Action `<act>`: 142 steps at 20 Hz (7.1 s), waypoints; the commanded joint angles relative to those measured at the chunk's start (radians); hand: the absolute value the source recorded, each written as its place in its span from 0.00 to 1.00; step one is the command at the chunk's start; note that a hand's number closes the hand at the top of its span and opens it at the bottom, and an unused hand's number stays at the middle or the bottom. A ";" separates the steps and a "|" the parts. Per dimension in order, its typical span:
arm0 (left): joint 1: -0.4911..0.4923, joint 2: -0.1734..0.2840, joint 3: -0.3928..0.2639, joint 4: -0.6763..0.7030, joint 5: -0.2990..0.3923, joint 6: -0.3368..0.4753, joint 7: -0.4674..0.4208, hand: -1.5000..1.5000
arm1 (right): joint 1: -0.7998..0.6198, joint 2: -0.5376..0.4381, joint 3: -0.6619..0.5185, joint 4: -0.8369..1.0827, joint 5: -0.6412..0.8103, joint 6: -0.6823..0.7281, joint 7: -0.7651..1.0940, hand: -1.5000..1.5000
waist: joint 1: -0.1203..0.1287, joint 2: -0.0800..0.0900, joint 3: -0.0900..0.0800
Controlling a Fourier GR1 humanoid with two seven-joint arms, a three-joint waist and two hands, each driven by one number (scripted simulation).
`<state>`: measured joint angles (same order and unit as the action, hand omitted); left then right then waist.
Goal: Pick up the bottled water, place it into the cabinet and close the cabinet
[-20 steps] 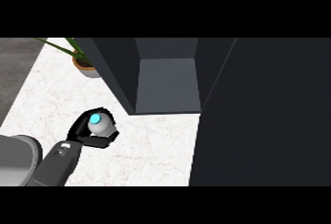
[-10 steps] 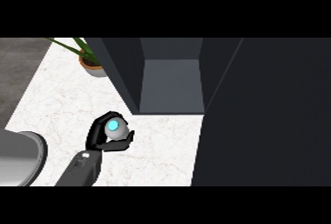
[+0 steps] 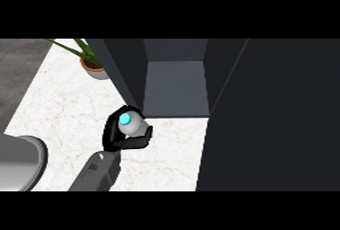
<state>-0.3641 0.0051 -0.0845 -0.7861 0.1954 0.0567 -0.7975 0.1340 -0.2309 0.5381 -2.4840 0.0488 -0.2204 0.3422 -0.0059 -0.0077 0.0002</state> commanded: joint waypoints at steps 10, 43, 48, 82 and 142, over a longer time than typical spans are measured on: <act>-0.101 -0.005 -0.296 -0.355 0.184 0.379 0.370 1.00 | 0.088 -0.040 -0.003 -0.100 0.016 0.012 -0.028 0.00 | -0.008 0.005 0.000; -0.631 -0.005 -0.212 0.443 0.356 0.622 0.222 1.00 | 0.177 -0.073 -0.044 -0.069 -0.058 0.065 -0.153 0.00 | -0.044 0.020 -0.001; -0.677 -0.005 -0.193 0.530 0.347 0.619 0.183 1.00 | 0.216 -0.075 -0.056 -0.085 -0.075 0.074 -0.176 0.00 | -0.051 0.020 0.000; -0.772 -0.005 -0.114 0.529 0.371 0.171 0.106 0.00 | 0.219 -0.051 -0.110 -0.087 -0.081 0.139 -0.188 0.00 | -0.033 0.012 -0.001; 0.706 0.557 -0.174 -1.090 0.516 0.065 0.248 1.00 | -0.643 0.221 0.254 0.415 0.132 -0.157 0.302 1.00 | 0.064 0.012 -0.003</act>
<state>0.3063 0.5241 -0.3059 -1.8494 0.6785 0.1601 -0.5533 -0.3545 -0.1867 0.8684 -2.2870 0.1828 -0.3123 0.6544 0.0479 0.0004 -0.0037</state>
